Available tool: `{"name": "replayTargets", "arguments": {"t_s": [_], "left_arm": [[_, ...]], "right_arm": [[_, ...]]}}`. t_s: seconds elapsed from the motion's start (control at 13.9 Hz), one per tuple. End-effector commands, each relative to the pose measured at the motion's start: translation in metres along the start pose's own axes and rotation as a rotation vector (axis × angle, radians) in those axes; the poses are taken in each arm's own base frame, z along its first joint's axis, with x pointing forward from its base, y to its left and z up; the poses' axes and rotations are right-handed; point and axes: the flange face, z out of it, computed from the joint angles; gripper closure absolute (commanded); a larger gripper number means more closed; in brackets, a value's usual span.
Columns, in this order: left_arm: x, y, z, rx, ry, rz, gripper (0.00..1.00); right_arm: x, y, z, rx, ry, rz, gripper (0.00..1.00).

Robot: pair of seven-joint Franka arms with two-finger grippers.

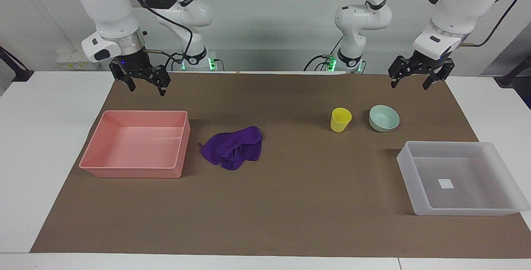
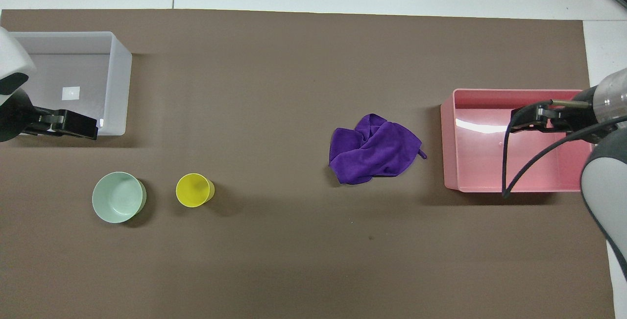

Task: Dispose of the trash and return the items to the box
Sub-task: 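Move the right gripper out of the pink box toward the purple cloth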

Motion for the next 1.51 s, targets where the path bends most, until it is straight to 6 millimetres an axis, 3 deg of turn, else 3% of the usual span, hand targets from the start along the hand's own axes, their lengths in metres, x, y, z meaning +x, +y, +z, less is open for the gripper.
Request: {"name": "replayTargets", "arguments": {"t_s": [0.0, 0.57, 1.08, 1.22, 1.36, 1.44], "left_arm": [[-0.001, -0.003, -0.004, -0.015, -0.008, -0.016, 0.00], [-0.002, -0.018, -0.006, -0.014, -0.003, -0.032, 0.00], [-0.001, -0.022, -0.005, -0.014, -0.006, -0.037, 0.00], [-0.002, -0.029, 0.001, -0.015, -0.022, -0.054, 0.00], [-0.002, -0.056, 0.023, -0.022, -0.059, -0.101, 0.00], [0.001, -0.060, 0.043, -0.025, -0.090, -0.105, 0.00]], "right_arm": [[-0.001, 0.002, 0.002, 0.026, -0.002, -0.009, 0.00], [0.003, 0.004, 0.001, 0.030, 0.022, -0.014, 0.00], [0.006, -0.015, 0.053, 0.042, 0.072, -0.034, 0.00], [0.000, -0.038, 0.066, 0.046, 0.080, -0.070, 0.00], [0.002, -0.052, 0.082, 0.050, 0.080, -0.096, 0.00], [0.004, -0.063, 0.090, 0.054, 0.086, -0.111, 0.00]]}}
